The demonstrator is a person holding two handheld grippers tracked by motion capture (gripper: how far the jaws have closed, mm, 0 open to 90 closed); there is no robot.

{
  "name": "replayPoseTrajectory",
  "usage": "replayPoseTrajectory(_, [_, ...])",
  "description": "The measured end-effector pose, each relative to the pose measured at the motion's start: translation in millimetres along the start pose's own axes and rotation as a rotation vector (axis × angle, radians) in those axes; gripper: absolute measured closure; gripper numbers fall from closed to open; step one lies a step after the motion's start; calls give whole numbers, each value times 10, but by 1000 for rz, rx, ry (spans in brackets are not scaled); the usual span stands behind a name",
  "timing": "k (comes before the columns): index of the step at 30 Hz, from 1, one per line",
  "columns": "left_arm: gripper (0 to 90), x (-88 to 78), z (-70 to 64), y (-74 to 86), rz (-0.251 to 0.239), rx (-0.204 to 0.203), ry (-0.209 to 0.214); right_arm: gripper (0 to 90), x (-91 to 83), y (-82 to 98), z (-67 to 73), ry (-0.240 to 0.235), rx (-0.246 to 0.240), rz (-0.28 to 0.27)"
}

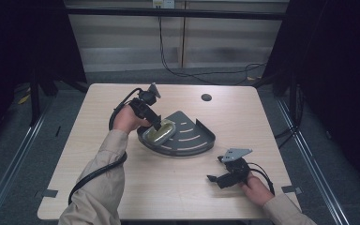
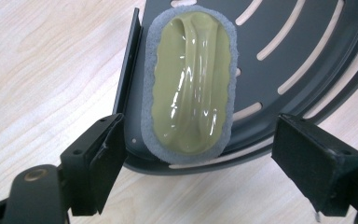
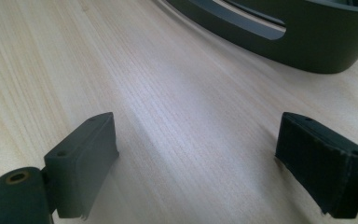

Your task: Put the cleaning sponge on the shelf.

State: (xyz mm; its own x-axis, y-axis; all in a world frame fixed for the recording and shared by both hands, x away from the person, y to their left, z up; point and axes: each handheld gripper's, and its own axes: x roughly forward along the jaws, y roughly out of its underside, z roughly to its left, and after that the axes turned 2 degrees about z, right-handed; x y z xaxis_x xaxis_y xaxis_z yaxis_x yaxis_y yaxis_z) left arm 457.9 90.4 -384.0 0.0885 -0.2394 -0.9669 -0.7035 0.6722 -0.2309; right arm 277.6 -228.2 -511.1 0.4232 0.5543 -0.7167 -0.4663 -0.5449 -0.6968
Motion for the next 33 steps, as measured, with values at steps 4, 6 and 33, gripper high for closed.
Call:
replayPoseTrajectory(4, [174,-27,-4,60,-4,4,0,119,0,0,0,0,0,0])
replayPoseTrajectory(6, [174,-40,-1,103,-7,0,5,119,0,0,0,0,0,0])
replayPoseTrajectory(33, [169,-75,61,718,-40,-14,17,119,-1,1,2,0,4,1])
